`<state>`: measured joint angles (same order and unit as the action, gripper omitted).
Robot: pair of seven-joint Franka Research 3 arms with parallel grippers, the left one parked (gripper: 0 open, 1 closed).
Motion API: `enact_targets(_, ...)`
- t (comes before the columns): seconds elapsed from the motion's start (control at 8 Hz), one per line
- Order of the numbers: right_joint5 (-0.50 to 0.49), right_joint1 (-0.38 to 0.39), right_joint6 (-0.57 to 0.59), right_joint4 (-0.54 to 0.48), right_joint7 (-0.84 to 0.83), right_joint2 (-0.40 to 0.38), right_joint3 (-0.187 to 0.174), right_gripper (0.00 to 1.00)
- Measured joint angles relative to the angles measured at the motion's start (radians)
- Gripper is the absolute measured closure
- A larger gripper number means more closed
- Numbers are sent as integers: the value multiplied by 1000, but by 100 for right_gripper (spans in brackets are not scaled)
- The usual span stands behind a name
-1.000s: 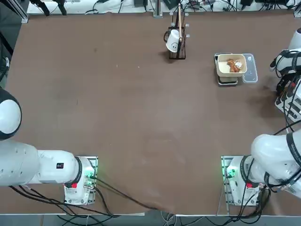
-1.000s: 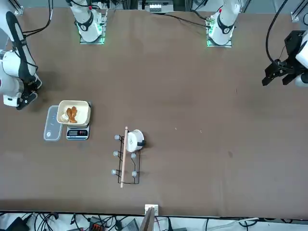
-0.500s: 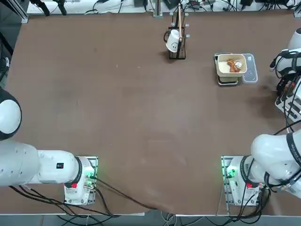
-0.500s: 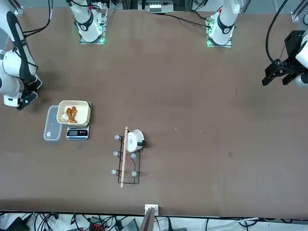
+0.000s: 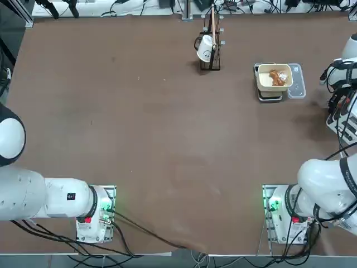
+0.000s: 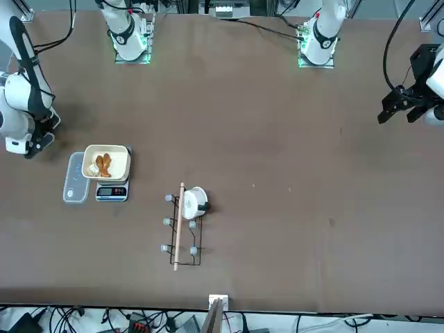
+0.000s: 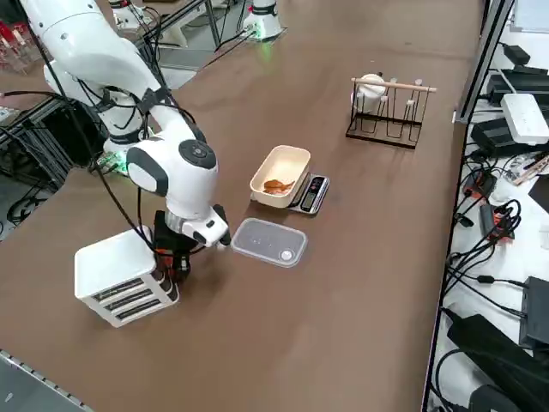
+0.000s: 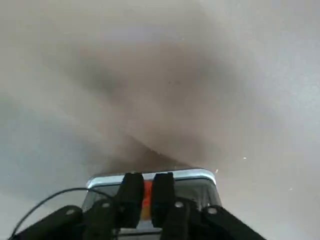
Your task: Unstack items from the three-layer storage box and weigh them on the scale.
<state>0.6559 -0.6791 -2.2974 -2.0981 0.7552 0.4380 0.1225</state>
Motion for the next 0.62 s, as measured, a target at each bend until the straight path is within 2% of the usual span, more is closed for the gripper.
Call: enact_targets(0.62, 2, 0, 0, 0, 0, 0, 0, 89)
